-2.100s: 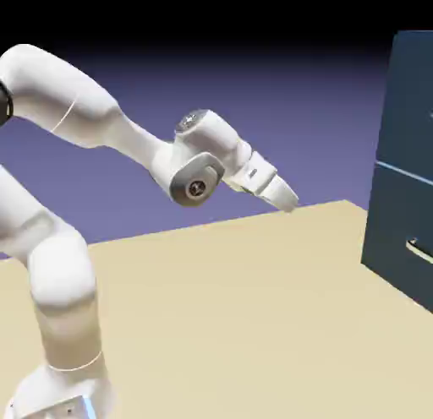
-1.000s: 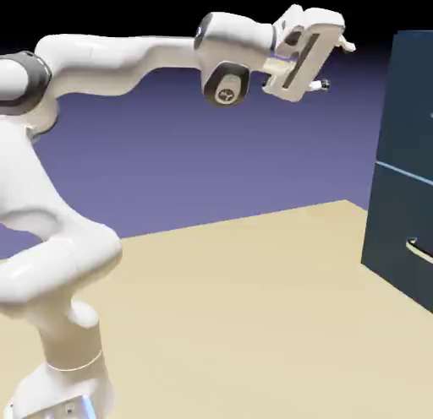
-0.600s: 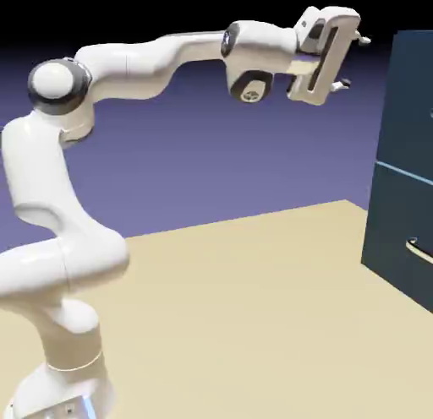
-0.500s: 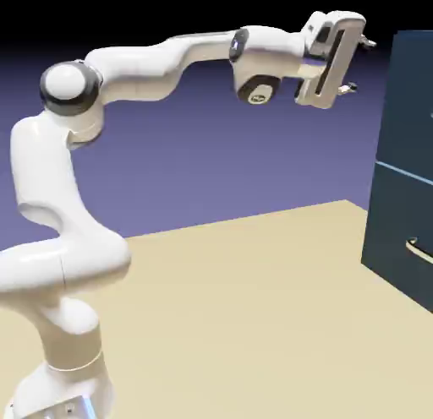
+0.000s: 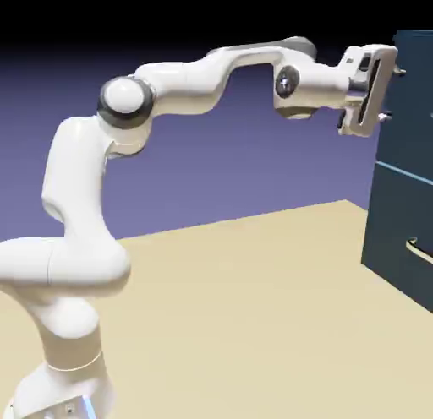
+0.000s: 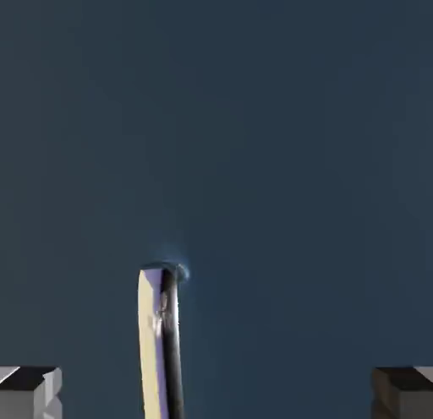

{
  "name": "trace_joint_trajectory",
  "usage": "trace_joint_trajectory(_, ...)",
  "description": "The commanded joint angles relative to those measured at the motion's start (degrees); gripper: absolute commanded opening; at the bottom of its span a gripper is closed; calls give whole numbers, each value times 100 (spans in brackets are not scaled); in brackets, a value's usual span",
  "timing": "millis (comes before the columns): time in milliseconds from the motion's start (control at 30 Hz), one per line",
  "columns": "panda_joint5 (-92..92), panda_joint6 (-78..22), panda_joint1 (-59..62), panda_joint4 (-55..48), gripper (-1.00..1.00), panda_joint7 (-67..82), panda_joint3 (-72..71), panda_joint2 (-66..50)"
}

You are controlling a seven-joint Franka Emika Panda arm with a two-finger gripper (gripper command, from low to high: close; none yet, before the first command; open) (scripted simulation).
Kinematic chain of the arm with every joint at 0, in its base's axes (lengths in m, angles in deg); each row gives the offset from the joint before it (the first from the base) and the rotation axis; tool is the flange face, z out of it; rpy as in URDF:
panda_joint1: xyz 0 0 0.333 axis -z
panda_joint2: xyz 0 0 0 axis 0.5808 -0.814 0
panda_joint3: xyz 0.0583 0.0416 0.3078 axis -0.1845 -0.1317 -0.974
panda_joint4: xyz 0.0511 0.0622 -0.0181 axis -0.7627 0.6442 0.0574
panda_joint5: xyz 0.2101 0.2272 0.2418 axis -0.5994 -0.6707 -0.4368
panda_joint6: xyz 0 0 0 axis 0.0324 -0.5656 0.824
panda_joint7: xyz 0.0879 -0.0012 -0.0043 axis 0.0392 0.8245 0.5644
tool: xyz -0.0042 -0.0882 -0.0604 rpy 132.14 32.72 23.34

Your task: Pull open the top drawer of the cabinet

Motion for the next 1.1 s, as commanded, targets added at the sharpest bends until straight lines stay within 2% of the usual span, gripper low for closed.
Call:
trace_joint_trajectory(0,-175,-6,192,-126,0,250,-170,12)
trace_joint_trajectory(500,-2602,-90,2856,-1869,0,3714,-2530,179)
trace_joint_trajectory(1067,-1318,-347,3335,-4035,0,-514,-388,2515)
